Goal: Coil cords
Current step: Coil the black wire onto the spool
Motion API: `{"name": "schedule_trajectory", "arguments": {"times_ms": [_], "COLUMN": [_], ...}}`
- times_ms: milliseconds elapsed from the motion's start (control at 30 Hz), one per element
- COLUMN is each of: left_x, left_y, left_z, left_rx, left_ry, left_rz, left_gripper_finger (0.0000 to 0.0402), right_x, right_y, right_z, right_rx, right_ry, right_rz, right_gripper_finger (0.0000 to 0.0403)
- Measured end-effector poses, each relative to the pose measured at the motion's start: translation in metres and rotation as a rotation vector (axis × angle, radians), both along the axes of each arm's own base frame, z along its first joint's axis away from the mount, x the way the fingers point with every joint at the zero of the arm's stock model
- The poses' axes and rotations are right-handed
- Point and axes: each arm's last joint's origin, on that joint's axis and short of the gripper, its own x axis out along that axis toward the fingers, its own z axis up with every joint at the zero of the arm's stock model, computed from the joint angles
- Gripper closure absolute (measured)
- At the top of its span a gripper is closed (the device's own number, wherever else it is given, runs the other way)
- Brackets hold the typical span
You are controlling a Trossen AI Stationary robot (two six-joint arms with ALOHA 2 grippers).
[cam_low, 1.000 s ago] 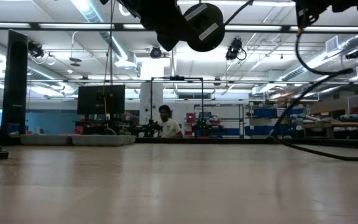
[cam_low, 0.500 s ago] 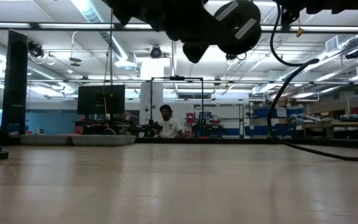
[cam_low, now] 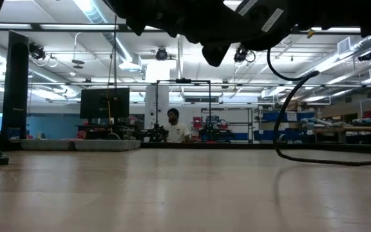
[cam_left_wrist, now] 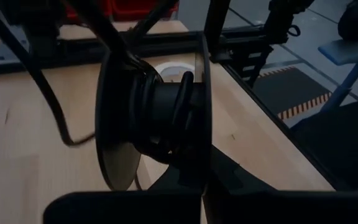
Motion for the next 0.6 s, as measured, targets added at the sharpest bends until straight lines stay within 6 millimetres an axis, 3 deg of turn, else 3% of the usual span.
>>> {"name": "schedule_trajectory", "arguments": {"times_ms": [400, 600], "left_x": [0.001, 0.001], "left_y": [0.001, 0.0], "left_z": [0.002, 0.004], "left_rx": [0.027, 0.053], "left_ry": [-0.035, -0.05], "left_rz": [-0.01, -0.032], "left_gripper_finger": [0.0402, 0.0402], "right_x": [0.026, 0.029], "right_y": [0.002, -0.003], "right_z": [-0.007, -0.012], "right_rx": [0.01, 0.0], "right_ry": [0.119, 0.153], "right_rz": [0.086, 0.082], "right_gripper_finger": [0.0399, 0.0399]}}
